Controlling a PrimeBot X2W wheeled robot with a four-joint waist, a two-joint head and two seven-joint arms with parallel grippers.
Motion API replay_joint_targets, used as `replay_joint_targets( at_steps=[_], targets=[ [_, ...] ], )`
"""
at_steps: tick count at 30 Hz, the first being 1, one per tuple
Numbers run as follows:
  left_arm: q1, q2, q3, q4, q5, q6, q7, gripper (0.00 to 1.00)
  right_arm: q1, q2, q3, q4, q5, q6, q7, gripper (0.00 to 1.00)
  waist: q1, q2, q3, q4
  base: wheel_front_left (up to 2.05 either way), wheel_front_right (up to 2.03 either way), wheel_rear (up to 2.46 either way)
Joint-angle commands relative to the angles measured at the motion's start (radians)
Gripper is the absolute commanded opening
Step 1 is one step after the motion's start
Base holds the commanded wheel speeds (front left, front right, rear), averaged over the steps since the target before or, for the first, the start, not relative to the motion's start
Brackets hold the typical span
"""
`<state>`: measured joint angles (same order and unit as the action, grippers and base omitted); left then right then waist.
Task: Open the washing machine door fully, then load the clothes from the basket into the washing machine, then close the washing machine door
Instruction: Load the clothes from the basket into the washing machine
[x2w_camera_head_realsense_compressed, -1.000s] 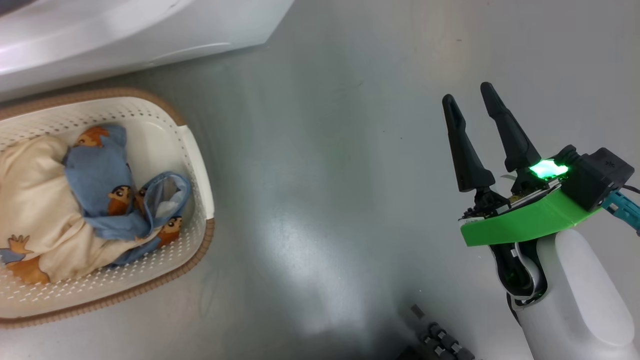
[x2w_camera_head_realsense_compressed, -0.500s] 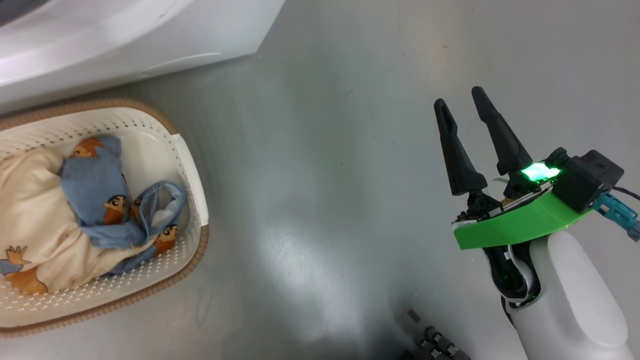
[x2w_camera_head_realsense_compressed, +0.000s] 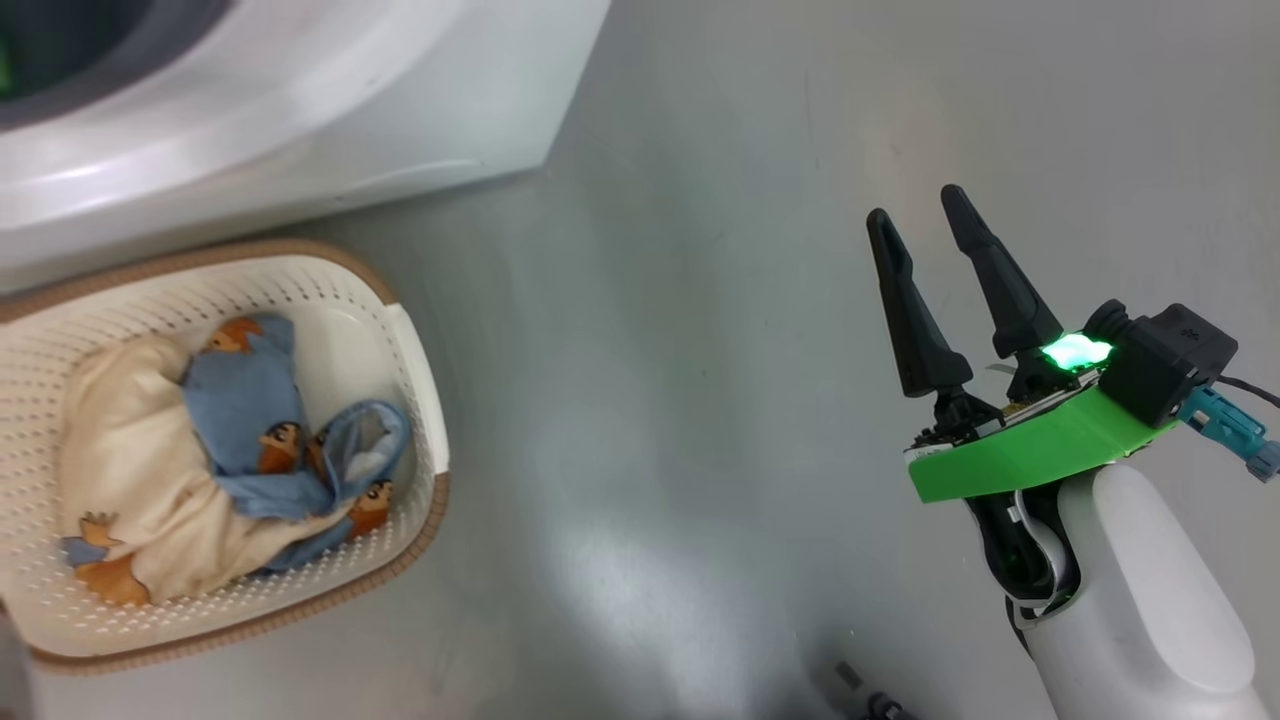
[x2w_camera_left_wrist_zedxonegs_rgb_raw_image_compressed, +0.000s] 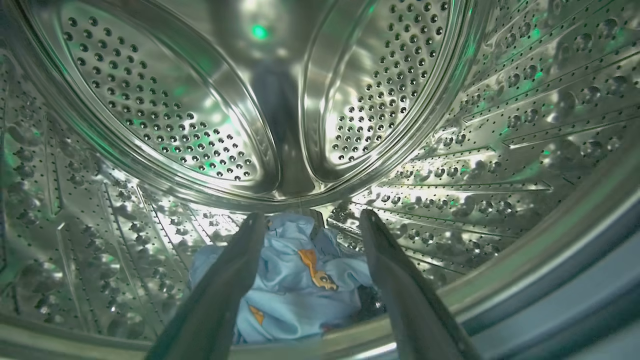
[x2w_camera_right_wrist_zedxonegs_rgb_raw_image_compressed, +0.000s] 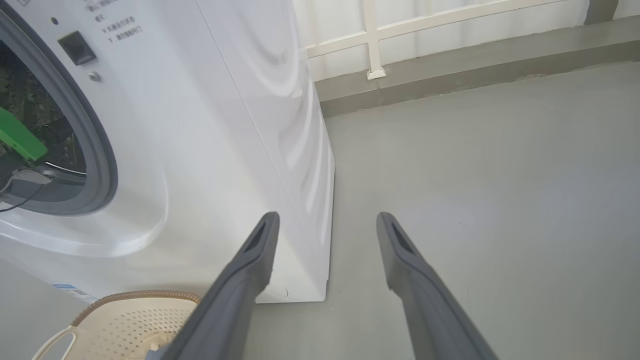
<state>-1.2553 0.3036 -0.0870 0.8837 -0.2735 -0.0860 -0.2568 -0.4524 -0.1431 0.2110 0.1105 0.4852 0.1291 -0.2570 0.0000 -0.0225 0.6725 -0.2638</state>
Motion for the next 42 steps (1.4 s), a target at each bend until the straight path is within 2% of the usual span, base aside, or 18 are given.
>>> replay_joint_targets(
  at_steps=[1,18,32,42],
  targets=[
    [0.043,0.035,0.020,-0.041,0.010,-0.010,-0.005,1.00,0.032,-0.009,0.016,-0.016,-0.002,0.002,-0.005,1.00,0.0000,0.0000,-0.046,0.023,0.00,0.00,0.00],
    [0.429,-0.029,0.088,-0.277,-0.037,-0.039,-0.005,1.00,0.083,-0.069,0.017,0.021,0.014,0.002,-0.005,1.00,0.0000,0.0000,-0.248,0.133,0.00,0.00,0.00],
    [0.768,-0.059,0.130,-0.510,-0.053,-0.043,-0.005,1.00,0.132,-0.094,0.026,0.044,0.025,0.002,-0.005,1.00,0.0000,0.0000,-0.378,0.200,0.00,0.00,0.00],
    [0.955,-0.114,0.159,-0.634,-0.055,-0.040,-0.005,1.00,0.172,-0.100,0.036,0.058,0.020,0.002,-0.005,1.00,0.0000,0.0000,-0.458,0.232,0.00,0.00,0.00]
  ],
)
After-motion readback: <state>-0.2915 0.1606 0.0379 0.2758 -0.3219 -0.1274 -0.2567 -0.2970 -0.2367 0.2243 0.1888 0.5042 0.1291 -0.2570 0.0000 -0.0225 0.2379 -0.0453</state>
